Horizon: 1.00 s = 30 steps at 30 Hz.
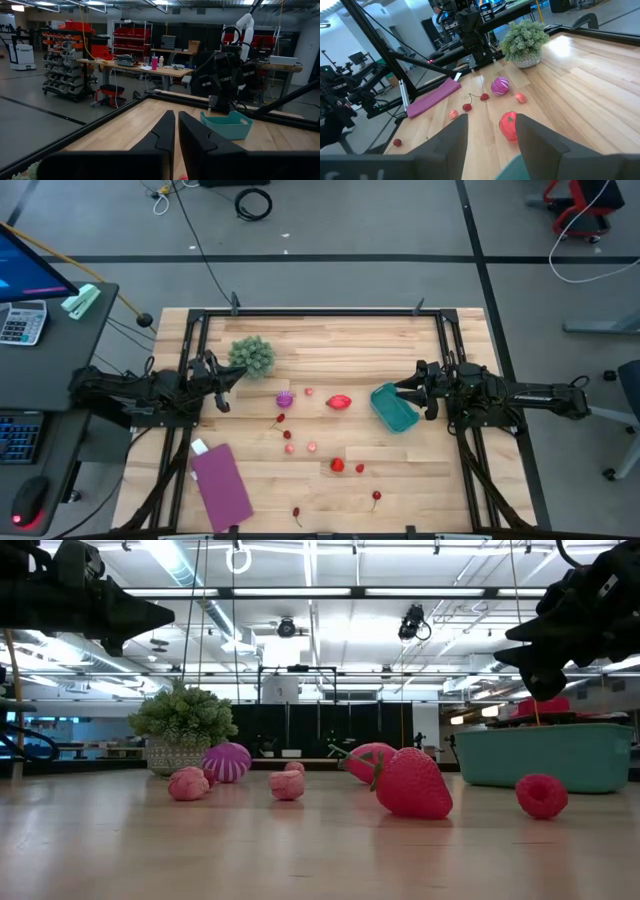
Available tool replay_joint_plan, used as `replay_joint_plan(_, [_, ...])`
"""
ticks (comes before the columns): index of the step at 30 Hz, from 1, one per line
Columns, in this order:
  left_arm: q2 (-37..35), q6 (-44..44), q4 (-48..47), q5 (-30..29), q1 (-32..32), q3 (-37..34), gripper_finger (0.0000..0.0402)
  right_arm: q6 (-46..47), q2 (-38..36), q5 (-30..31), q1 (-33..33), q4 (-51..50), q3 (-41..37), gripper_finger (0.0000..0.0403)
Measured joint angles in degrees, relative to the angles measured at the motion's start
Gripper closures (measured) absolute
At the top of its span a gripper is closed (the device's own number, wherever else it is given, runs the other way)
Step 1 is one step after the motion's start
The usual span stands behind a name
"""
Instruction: Pick and placing Produce into tupperware
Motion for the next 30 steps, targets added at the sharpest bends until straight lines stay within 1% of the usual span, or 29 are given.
replay_joint_plan(4, [0.0, 0.0, 0.0, 0.0, 0.0, 0.0, 0.0378, 0.0, 0.0, 0.0, 0.0, 0.0, 0.0, 0.023])
replay_joint_plan(13, [0.0, 0.0, 0.0, 0.0, 0.0, 0.0, 0.0365, 0.0, 0.0, 0.0, 0.0, 0.0, 0.0, 0.023])
replay_joint_plan(17, [0.0, 1.8, 1.5, 0.0, 0.0, 0.0, 0.0368, 0.0, 0.0, 0.0, 0.0, 0.0, 0.0, 0.023])
replay_joint_plan(21, [0.0, 1.6, 2.0, 0.0, 0.0, 0.0, 0.0371, 0.0, 0.0, 0.0, 0.0, 0.0, 0.0, 0.023])
replay_joint_plan(27, [0.0, 1.5, 2.3, 0.0, 0.0, 0.0, 0.0364, 0.0, 0.0, 0.0, 0.0, 0.0, 0.0, 0.023])
replay_joint_plan(30, [0.0, 1.5, 4.6, 0.0, 0.1, 0.0, 0.0363, -1.8, 0.0, 0.0, 0.0, 0.0, 0.0, 0.023])
